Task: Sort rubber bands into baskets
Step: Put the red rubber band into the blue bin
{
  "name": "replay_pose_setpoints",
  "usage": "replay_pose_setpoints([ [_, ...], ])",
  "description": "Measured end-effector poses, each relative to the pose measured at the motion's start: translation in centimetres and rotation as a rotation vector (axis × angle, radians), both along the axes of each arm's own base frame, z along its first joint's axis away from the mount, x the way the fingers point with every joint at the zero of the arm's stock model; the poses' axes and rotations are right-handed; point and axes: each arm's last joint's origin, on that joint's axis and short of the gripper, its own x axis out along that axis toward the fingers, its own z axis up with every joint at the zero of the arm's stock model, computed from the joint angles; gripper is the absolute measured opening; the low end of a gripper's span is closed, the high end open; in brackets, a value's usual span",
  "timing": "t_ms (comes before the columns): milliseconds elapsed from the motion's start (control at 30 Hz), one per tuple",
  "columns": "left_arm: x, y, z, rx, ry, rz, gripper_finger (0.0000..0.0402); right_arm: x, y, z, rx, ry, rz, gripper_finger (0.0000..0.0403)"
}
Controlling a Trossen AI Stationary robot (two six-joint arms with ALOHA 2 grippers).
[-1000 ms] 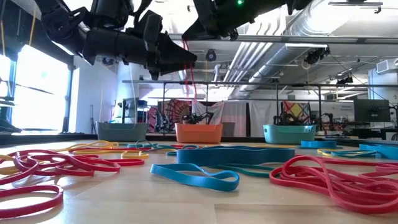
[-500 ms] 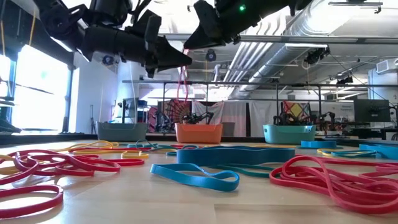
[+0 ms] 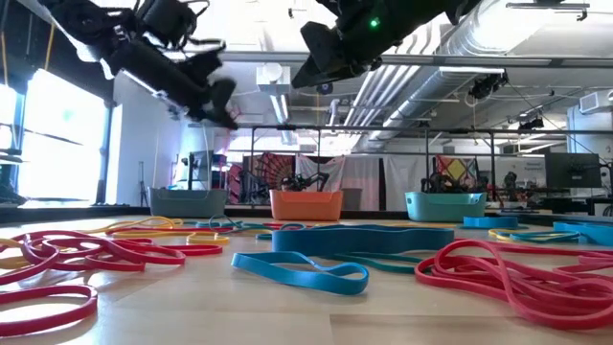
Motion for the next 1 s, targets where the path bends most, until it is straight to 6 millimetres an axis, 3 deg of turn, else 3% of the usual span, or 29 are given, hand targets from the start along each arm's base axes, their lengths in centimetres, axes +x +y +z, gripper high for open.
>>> replay_pose_setpoints([
  [233,-3.0,5.5,-0.8,0.016,0.089,0.243,0.0000,0.0,0.0,-0.1,0.011,0.002,-0.005,0.0181],
  [467,-4.7,9.4,-3.5,-0.060,0.132,0.340,0.0000,-0.1,0.0,-0.1,0.011,0.005,-0.005,0.0181],
  [767,-5.6,11.0,-6.6,-0.157,0.216,0.415,0.0009,0.0,-0.3,-0.2,0.018,0.007,0.002,0.0181],
  [1000,-5.9,10.9,-6.6,-0.179,0.237,0.417,0.0081,0.0,-1.5,-0.5,0.112,0.001,0.030,0.0181],
])
